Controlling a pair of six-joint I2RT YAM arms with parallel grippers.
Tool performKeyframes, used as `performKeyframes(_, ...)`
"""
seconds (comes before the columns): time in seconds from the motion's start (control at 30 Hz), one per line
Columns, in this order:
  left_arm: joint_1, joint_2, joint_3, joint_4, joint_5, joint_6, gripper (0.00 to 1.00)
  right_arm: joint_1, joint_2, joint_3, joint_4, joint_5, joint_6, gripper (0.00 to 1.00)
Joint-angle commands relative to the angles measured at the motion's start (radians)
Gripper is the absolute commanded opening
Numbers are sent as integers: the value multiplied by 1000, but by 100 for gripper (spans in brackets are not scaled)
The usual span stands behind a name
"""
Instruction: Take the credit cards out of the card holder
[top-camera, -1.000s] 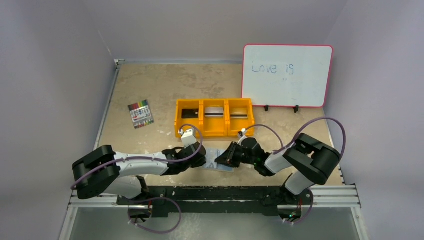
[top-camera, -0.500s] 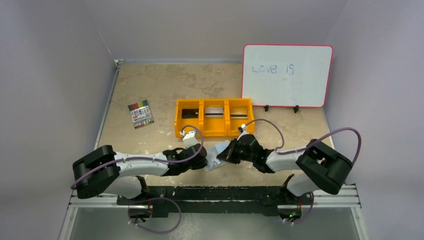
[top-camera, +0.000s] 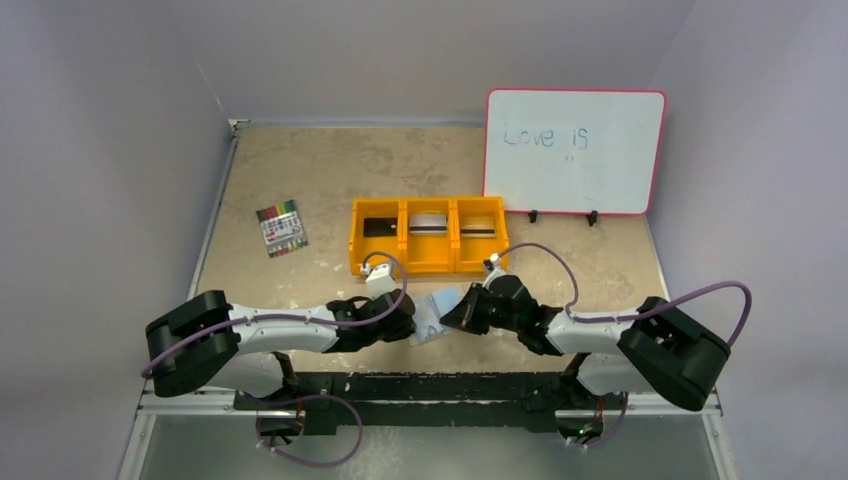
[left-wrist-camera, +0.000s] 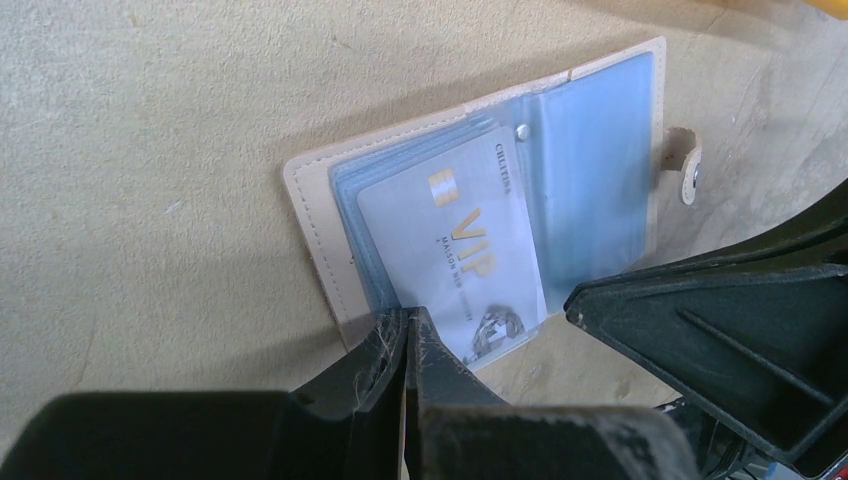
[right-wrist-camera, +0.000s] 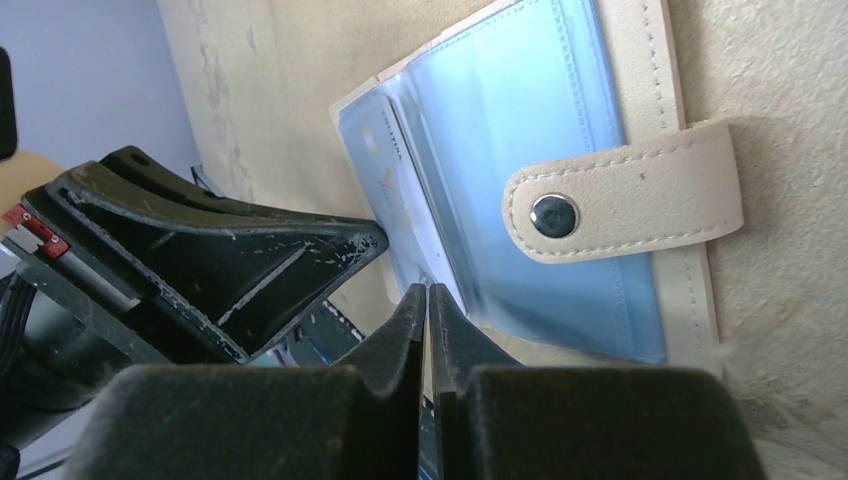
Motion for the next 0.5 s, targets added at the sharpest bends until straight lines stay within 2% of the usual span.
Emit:
performKeyframes(0.0, -7, 6, -4, -96, 10, 26, 0, -5, 1, 11, 57, -38, -42, 11)
performKeyframes(0.07, -7, 13, 2, -97, 8, 35, 0, -8, 7, 35, 17, -13, -63, 21)
performKeyframes(0.27, -7, 22, 19, -111, 5, 42, 0, -36, 69, 79, 4, -24, -126, 28)
performKeyframes(0.33, -7, 21, 17, -112, 4, 44, 0, -37, 100, 95, 15, -48, -159, 29)
performKeyframes(0.47, -7, 28, 15, -101, 8, 45, 0, -39, 188, 113, 80, -142, -204, 21)
